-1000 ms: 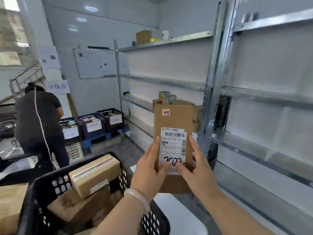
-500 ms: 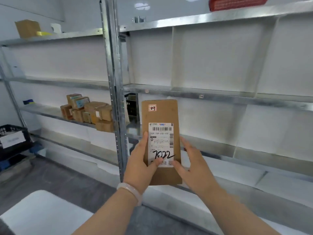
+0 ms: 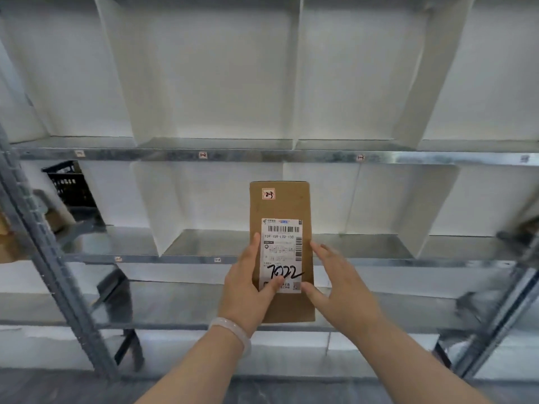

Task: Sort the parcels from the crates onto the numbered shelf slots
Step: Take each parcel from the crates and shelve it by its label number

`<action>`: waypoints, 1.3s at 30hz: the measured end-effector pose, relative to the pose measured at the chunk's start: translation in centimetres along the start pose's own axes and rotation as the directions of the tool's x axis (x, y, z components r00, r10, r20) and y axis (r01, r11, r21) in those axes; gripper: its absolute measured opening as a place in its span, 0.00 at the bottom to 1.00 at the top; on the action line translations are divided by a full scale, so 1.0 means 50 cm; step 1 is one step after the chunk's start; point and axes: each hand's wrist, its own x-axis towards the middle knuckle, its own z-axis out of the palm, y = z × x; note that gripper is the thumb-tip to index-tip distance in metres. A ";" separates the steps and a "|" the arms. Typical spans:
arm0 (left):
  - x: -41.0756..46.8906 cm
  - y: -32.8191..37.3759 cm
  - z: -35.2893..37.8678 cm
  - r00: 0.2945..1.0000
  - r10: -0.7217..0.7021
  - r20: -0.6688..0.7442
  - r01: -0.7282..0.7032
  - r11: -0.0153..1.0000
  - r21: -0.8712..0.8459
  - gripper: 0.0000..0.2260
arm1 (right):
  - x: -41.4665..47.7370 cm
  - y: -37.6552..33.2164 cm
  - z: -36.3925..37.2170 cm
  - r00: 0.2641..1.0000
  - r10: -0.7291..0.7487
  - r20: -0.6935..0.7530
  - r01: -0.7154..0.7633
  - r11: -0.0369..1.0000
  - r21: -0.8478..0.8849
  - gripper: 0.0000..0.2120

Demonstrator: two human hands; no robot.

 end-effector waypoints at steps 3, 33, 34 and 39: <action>0.042 -0.026 0.061 0.998 -0.008 0.055 0.008 1.000 0.006 0.42 | 0.024 0.055 -0.002 0.999 0.047 -0.003 -0.048 0.999 -0.023 0.37; 0.498 -0.302 0.493 0.978 -0.051 0.200 0.085 0.983 -0.164 0.46 | 0.394 0.394 0.141 0.968 0.239 0.078 -0.227 0.963 -0.143 0.35; 0.505 -0.307 0.501 0.980 -0.060 0.187 0.091 0.983 -0.161 0.47 | 0.402 0.403 0.145 0.969 0.230 0.085 -0.218 0.967 -0.133 0.35; 0.537 -0.342 0.543 0.987 -0.068 0.144 0.081 0.993 -0.088 0.42 | 0.427 0.453 0.169 0.980 0.165 0.115 -0.154 0.983 -0.100 0.34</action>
